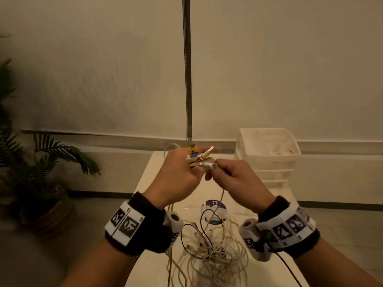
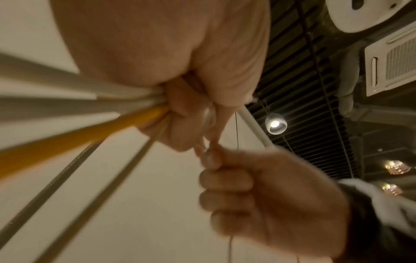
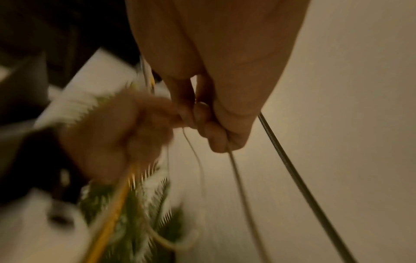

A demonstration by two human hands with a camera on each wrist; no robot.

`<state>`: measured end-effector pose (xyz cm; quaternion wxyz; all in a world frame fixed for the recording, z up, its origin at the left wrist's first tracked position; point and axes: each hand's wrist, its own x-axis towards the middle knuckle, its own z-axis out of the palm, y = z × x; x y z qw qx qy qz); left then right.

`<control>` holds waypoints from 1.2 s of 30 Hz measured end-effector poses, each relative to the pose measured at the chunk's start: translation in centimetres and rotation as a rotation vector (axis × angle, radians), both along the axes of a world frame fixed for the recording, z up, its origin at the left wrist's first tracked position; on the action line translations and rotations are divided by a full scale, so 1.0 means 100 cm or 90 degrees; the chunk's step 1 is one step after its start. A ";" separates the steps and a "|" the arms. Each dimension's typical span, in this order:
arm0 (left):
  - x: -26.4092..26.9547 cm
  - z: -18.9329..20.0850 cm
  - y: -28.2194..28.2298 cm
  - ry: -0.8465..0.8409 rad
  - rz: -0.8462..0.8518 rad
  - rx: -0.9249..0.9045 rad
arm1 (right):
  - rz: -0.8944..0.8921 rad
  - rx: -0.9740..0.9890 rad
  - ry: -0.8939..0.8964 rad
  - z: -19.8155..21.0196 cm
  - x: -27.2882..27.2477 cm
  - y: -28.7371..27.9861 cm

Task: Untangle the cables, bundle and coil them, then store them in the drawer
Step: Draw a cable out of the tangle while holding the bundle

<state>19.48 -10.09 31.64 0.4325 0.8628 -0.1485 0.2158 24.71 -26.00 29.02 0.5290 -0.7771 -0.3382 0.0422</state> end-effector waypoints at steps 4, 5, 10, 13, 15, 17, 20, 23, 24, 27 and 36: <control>0.012 -0.005 0.008 -0.010 0.072 0.056 | -0.014 0.065 0.002 0.023 0.001 -0.007; 0.013 -0.003 0.007 -0.030 0.093 0.066 | -0.006 0.071 0.009 0.022 0.000 -0.008; 0.019 0.016 0.004 -0.145 0.158 -0.070 | 0.074 0.057 0.100 -0.030 -0.001 0.005; 0.022 0.028 0.017 -0.147 0.195 -0.252 | 0.071 -0.069 0.122 -0.088 0.002 0.011; 0.021 0.030 0.027 -0.142 0.221 -0.263 | 0.029 -0.063 0.134 -0.108 0.007 0.011; 0.016 0.028 0.031 -0.130 0.238 -0.235 | -0.038 0.017 0.179 -0.107 0.016 0.011; 0.009 0.016 0.028 -0.133 0.298 -0.155 | -0.136 0.128 0.191 -0.077 0.030 0.012; 0.005 0.007 0.018 -0.175 0.226 -0.081 | -0.161 0.194 0.201 -0.038 0.041 0.012; 0.004 0.005 0.015 -0.169 0.183 -0.077 | -0.157 0.213 0.205 -0.025 0.043 0.012; 0.005 0.003 0.008 -0.190 0.137 -0.022 | -0.119 0.291 0.181 0.014 0.047 0.006; 0.012 -0.002 0.028 0.056 0.230 0.021 | -0.205 0.161 0.073 0.032 0.055 -0.046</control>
